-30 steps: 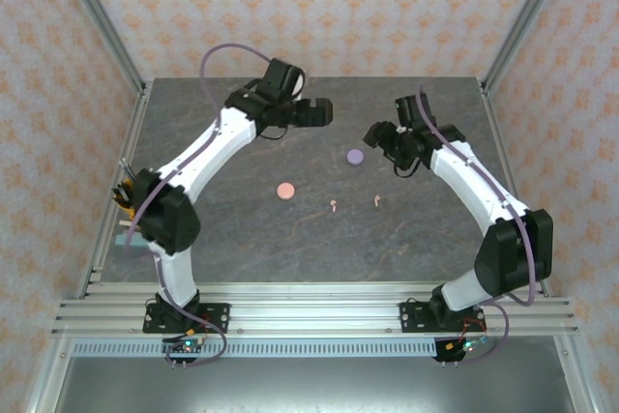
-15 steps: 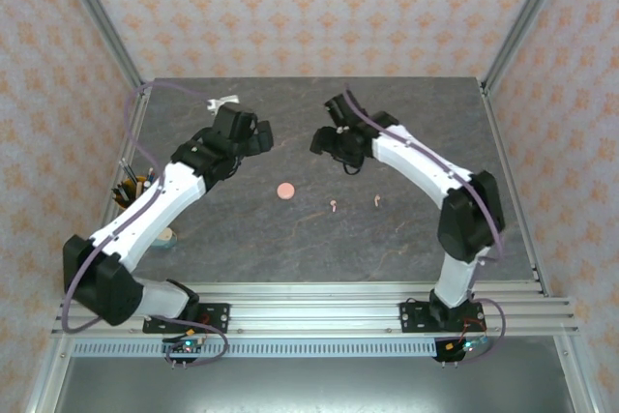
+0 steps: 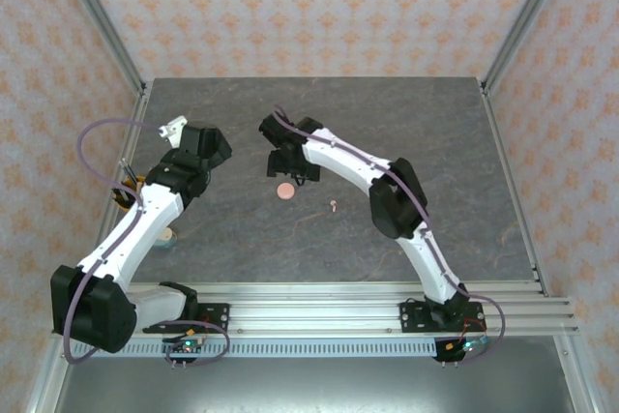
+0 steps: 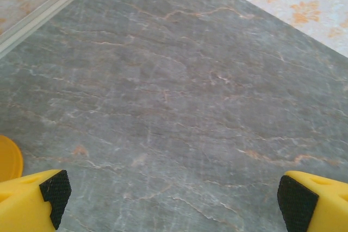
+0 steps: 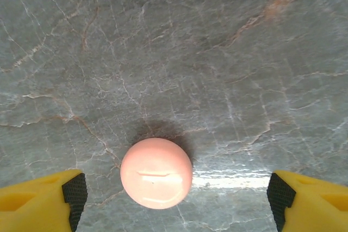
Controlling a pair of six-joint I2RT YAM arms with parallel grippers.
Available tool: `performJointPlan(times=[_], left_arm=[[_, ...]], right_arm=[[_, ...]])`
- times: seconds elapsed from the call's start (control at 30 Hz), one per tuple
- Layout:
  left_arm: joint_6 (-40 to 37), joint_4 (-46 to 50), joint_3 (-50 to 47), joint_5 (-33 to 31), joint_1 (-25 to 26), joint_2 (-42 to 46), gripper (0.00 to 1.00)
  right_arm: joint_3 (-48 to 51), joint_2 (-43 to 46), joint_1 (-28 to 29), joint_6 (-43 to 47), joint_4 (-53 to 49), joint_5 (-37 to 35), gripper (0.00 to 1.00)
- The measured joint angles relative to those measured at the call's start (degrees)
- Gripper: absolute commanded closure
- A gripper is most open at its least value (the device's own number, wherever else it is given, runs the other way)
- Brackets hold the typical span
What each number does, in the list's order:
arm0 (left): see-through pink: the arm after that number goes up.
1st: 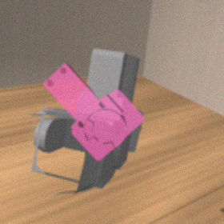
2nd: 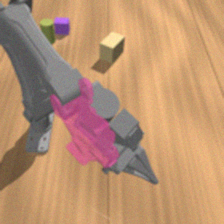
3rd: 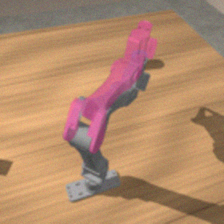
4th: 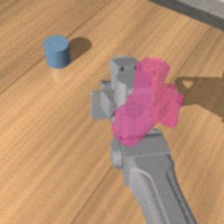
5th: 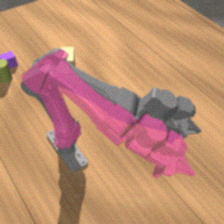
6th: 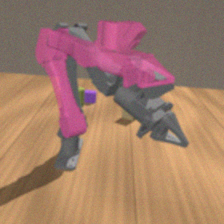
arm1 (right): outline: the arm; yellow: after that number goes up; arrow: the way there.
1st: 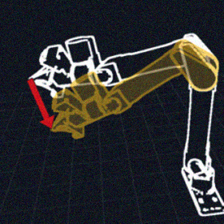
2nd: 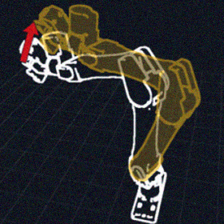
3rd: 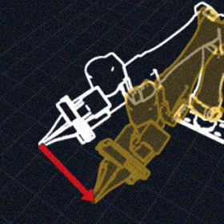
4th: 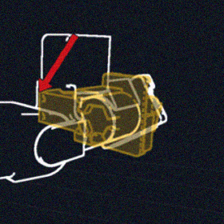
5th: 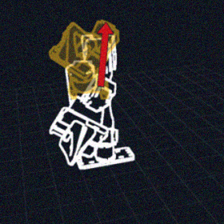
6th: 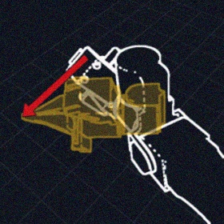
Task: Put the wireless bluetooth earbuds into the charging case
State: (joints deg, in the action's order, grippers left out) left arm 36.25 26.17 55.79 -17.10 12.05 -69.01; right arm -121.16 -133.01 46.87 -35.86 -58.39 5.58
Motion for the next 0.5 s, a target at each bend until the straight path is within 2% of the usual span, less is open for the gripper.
performJointPlan(times=[0.2, 0.5], left_arm=[[1.51, 0.55, -0.13, 2.47, -2.01, -0.44, 0.0], [3.39, 0.33, -2.62, 4.2, -2.84, 0.02, 0.0]], right_arm=[[-7.04, -5.88, 1.77, -0.61, -5.07, -1.18, 0.15], [-9.33, -9.18, 2.19, -1.64, -7.43, -1.07, 0.2]])
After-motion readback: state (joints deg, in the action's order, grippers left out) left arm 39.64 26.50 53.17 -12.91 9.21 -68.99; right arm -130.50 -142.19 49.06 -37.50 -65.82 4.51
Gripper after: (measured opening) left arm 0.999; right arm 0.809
